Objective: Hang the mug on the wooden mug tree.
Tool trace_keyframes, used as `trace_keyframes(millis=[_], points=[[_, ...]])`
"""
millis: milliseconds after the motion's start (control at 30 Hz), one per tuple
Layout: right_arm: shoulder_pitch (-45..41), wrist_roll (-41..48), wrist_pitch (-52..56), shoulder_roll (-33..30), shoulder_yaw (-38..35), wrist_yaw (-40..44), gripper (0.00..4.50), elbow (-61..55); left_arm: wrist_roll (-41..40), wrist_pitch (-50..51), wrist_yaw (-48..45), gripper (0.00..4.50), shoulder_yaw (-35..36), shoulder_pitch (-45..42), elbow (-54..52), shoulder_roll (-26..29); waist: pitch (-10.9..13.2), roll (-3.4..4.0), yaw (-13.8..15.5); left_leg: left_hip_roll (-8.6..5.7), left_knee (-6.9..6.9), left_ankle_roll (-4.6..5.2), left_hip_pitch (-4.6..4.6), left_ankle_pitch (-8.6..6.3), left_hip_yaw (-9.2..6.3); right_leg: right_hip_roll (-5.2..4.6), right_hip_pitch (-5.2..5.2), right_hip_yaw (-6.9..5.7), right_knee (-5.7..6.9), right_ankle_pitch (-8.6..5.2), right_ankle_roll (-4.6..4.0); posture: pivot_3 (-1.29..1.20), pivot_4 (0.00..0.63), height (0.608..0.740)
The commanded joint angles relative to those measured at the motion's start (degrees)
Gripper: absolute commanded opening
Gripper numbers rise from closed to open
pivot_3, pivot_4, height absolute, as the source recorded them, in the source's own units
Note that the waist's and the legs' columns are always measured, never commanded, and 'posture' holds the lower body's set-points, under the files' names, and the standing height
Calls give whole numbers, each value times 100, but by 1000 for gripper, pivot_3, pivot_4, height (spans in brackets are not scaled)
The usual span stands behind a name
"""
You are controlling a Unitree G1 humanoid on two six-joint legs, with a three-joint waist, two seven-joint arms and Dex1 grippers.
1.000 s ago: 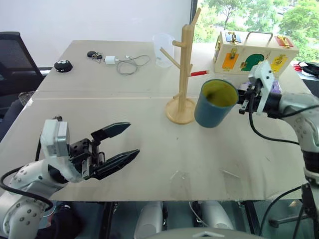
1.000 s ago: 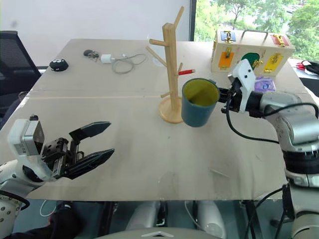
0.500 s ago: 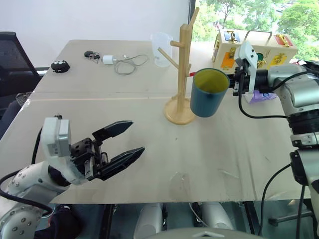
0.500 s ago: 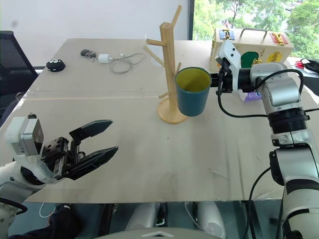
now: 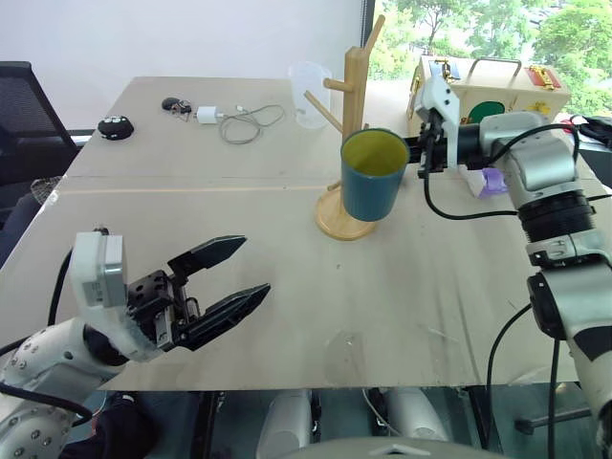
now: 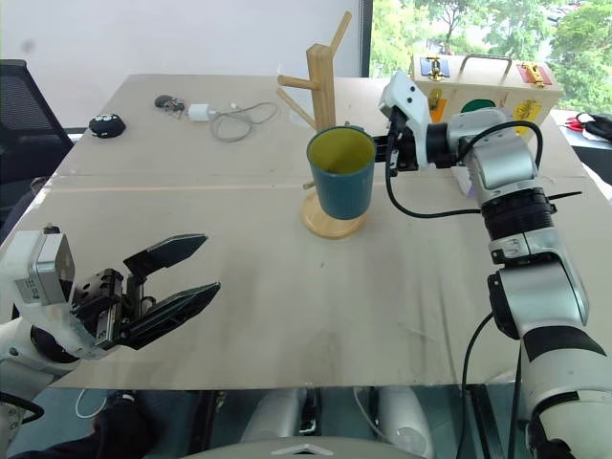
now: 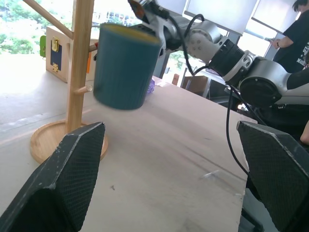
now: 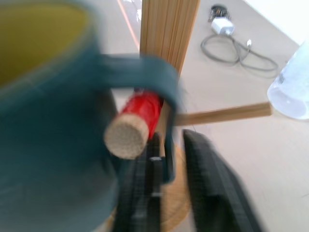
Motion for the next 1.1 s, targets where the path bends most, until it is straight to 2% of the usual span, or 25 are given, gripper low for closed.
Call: trace_keyframes(millis=[33,167,300,400,533,700,800,967,1100], points=[[89,27,-43,-205,-198,-2,2322,-513,-39,-165,-137,4500,162,5,-28,-28,0,0,9,0,0,0,0,0,0,0,0,0,0,0,0,0,150,740],[612,361,362,-655,-572,42,2322,-1544,-8,-217,-202,4500,173,40,31,-84,0,0,30,-3,0,0,-5,0,-5,-8,1,-6,-4,0,1,0,150,740],[1668,838,928,-1267,-1149,-93,2322,-3022,237,-273,-143,4500,49,21,160,-146,0,-1,44,-3,0,1,-5,-1,-4,-9,2,-7,-5,0,1,0,150,740],[2217,1151,1365,-1478,-1467,-314,2322,-3758,546,-289,-66,4500,-86,-44,275,-152,0,0,15,-3,-1,1,-3,-1,-7,-7,2,-8,-2,0,1,0,150,740],[3843,1397,1663,-1834,-2360,-721,2322,-4790,1110,-116,326,4500,-477,-140,488,-90,-3,-5,36,0,1,26,4,-15,-9,0,5,-5,0,-2,-1,0,150,740],[6094,1282,1358,-1763,-3485,-1176,2322,-5809,1890,-116,491,4500,-813,-216,885,1,-5,-6,138,-3,6,27,4,-16,-2,0,7,2,-1,-2,1,0,150,740],[7109,1359,1193,-1459,-3949,-1443,2322,-6362,2148,-182,381,4500,-1006,-452,1242,32,-6,-6,156,-2,5,27,9,-16,-1,3,8,5,-1,-4,2,0,150,740],[8026,1291,875,-1100,-4220,-1817,2322,-6861,2468,-196,181,4500,-1367,-1021,1867,51,-8,-8,138,5,13,27,24,-15,2,11,17,6,4,-16,24,0,150,740],[8309,1357,844,-1095,-4181,-1948,2322,-6979,2586,-143,-122,4500,-1476,-1139,2045,153,-10,-11,122,7,12,28,39,-16,11,9,29,14,3,-17,25,0,150,740]])
